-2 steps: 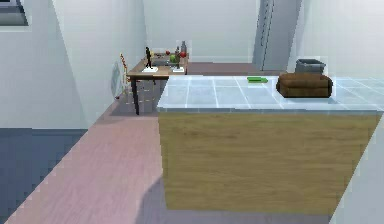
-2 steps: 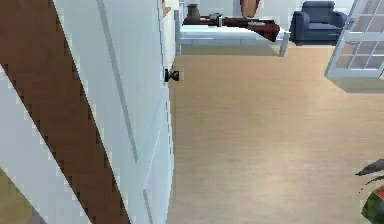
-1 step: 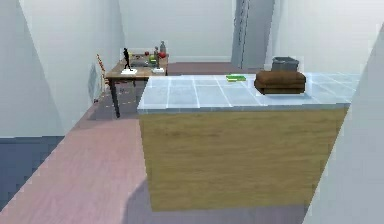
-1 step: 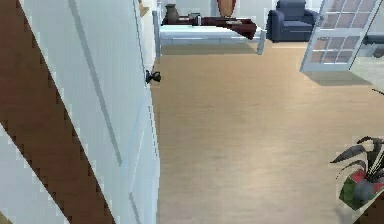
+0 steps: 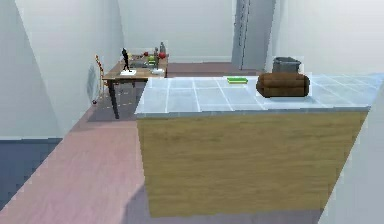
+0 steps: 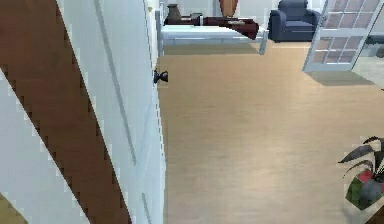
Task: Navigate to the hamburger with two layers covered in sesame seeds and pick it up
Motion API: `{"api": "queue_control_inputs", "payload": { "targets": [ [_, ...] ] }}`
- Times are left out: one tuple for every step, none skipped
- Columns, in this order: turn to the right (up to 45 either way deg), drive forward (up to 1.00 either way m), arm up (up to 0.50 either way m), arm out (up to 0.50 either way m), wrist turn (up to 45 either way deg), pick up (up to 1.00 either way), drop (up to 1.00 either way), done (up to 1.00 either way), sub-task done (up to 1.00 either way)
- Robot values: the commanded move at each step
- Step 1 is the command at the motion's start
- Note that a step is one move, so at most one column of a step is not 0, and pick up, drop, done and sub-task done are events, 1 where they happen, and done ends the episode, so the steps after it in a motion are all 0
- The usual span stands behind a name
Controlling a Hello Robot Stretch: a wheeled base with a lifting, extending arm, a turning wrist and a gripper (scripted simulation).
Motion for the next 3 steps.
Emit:
{"api": "queue_control_inputs", "payload": {
  "targets": [
    [-18.0, 0.0, 0.0, 0.0, 0.0, 0.0, 0.0, 0.0, 0.0],
    [0.0, 0.3, 0.0, 0.0, 0.0, 0.0, 0.0, 0.0, 0.0],
    [45.0, 0.0, 0.0, 0.0, 0.0, 0.0, 0.0, 0.0, 0.0]
  ]
}}
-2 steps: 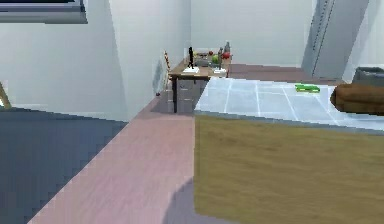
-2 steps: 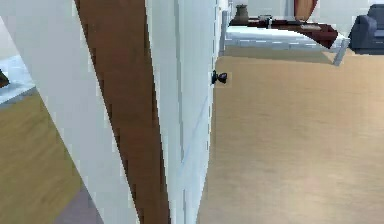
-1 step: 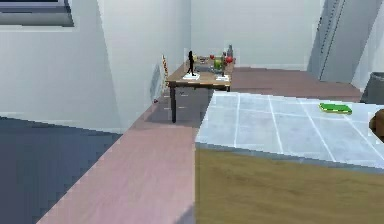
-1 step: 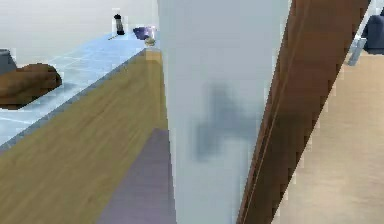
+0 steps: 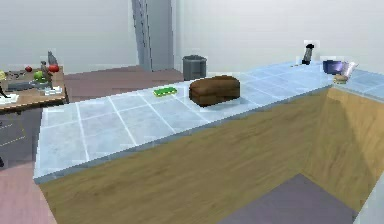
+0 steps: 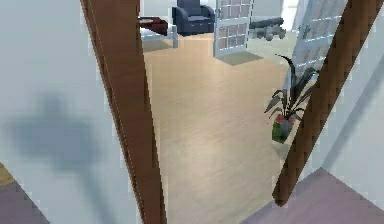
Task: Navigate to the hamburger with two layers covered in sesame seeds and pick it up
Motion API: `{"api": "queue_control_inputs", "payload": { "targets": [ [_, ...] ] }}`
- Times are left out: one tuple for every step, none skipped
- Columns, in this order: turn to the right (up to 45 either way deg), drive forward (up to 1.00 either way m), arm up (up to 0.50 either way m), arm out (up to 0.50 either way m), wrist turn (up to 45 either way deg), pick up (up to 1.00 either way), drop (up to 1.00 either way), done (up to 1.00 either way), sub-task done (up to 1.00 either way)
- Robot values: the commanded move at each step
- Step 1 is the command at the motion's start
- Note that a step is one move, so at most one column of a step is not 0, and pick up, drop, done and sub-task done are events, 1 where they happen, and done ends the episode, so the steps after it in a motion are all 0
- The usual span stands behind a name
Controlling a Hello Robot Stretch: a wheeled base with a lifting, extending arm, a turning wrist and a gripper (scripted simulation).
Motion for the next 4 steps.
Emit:
{"api": "queue_control_inputs", "payload": {
  "targets": [
    [6.0, 0.0, 0.0, 0.0, 0.0, 0.0, 0.0, 0.0, 0.0],
    [0.0, 0.4, 0.0, 0.0, 0.0, 0.0, 0.0, 0.0, 0.0],
    [42.0, 0.0, 0.0, 0.0, 0.0, 0.0, 0.0, 0.0, 0.0],
    [0.0, 0.7, 0.0, 0.0, 0.0, 0.0, 0.0, 0.0, 0.0]
  ]
}}
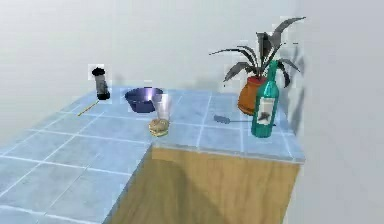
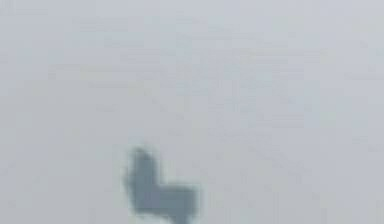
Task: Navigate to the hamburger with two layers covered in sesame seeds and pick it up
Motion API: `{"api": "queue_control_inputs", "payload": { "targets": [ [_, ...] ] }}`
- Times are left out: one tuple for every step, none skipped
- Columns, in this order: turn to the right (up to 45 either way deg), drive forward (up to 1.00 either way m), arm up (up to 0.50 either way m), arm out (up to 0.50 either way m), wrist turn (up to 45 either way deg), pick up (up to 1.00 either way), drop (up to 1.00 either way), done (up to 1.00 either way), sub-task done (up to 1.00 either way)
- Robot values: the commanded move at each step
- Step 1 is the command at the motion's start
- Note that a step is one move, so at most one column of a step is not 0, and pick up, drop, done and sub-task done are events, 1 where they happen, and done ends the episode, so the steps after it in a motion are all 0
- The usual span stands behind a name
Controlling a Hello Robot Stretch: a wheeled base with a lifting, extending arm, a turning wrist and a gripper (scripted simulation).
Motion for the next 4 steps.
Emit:
{"api": "queue_control_inputs", "payload": {
  "targets": [
    [-45.0, 0.0, 0.0, 0.0, 0.0, 0.0, 0.0, 0.0, 0.0],
    [-45.0, 0.0, 0.0, 0.0, 0.0, 0.0, 0.0, 0.0, 0.0],
    [-9.0, 0.0, 0.0, 0.0, 0.0, 0.0, 0.0, 0.0, 0.0],
    [0.0, 0.0, 0.5, 0.0, 0.0, 0.0, 0.0, 0.0, 0.0]
  ]
}}
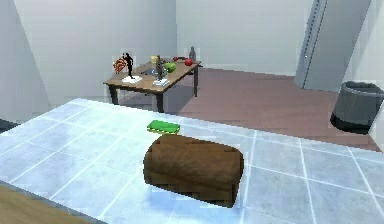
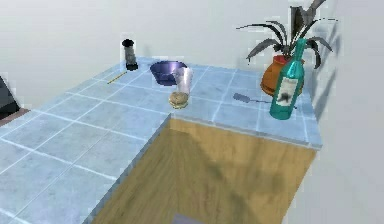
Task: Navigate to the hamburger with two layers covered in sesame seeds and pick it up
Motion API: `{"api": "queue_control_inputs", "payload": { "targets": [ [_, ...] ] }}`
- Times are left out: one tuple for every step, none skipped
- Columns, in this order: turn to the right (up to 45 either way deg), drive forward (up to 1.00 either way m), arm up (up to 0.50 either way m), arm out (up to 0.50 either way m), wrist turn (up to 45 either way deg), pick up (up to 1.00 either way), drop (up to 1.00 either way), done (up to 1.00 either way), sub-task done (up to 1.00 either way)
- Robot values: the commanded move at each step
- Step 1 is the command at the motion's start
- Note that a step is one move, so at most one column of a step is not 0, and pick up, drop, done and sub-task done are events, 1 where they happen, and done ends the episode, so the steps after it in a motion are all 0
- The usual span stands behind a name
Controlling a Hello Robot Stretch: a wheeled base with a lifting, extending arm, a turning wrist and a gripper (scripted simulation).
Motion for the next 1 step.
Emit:
{"api": "queue_control_inputs", "payload": {
  "targets": [
    [0.0, 0.0, 0.38, 0.0, 0.0, 0.0, 0.0, 0.0, 0.0]
  ]
}}
